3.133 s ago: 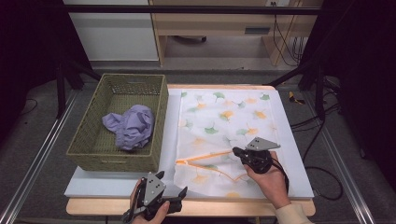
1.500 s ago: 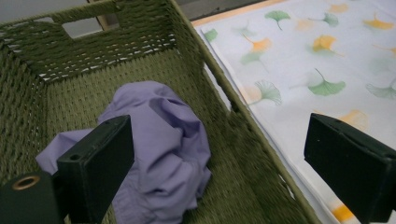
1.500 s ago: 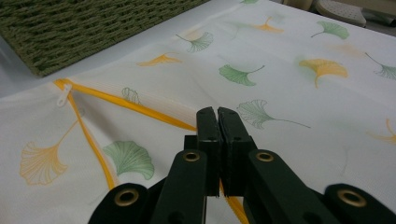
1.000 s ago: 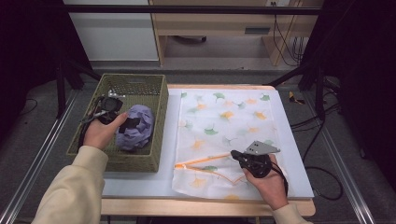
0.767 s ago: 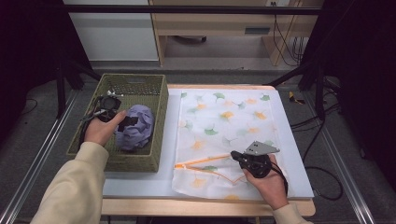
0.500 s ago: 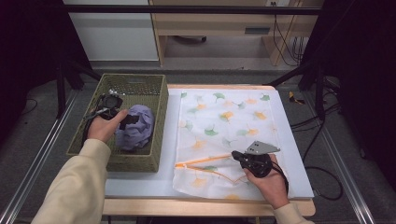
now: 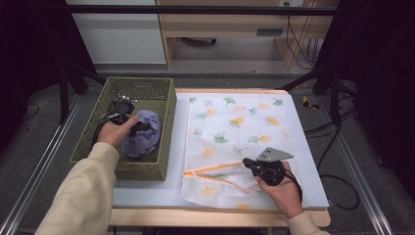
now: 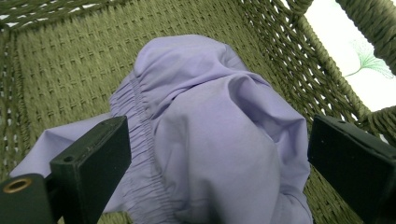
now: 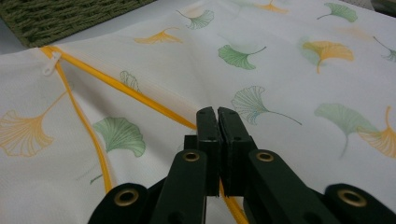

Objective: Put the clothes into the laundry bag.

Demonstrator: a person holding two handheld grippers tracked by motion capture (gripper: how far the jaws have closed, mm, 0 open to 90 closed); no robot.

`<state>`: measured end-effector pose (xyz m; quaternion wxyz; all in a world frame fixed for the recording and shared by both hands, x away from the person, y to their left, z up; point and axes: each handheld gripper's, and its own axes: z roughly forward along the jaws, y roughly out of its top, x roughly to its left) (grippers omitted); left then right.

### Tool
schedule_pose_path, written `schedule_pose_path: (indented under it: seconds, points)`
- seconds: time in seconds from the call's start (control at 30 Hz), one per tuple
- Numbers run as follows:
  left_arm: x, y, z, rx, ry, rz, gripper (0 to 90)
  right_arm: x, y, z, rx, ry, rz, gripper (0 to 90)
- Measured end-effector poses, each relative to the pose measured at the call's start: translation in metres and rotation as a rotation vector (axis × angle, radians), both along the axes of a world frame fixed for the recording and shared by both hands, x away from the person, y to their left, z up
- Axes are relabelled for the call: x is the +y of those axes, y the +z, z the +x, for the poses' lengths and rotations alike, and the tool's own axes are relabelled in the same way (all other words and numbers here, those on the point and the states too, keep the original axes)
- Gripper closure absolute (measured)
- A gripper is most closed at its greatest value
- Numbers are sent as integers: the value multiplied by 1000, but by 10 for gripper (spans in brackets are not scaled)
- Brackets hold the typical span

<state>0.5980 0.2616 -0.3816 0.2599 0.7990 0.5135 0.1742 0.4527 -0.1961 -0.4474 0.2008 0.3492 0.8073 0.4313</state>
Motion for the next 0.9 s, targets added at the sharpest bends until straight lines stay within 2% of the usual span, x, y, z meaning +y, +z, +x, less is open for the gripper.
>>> schedule_pose_path:
  seconds: [0.23, 0.4, 0.53, 0.73, 0.9]
  points:
    - [-4, 6, 1, -26, -14, 9, 45, 0, 0, 0, 1, 2, -4, 884]
    - [-4, 6, 1, -16, -14, 26, 45, 0, 0, 0, -3, 6, -6, 884]
    - [-3, 3, 3, -4, -17, 35, 47, 0, 0, 1, 0, 6, -5, 884]
    - [-2, -3, 8, -23, -13, 57, 53, 1, 0, 1, 0, 5, -10, 884]
    - [-2, -11, 13, 4, -26, 39, 49, 0, 0, 1, 4, 5, -9, 884]
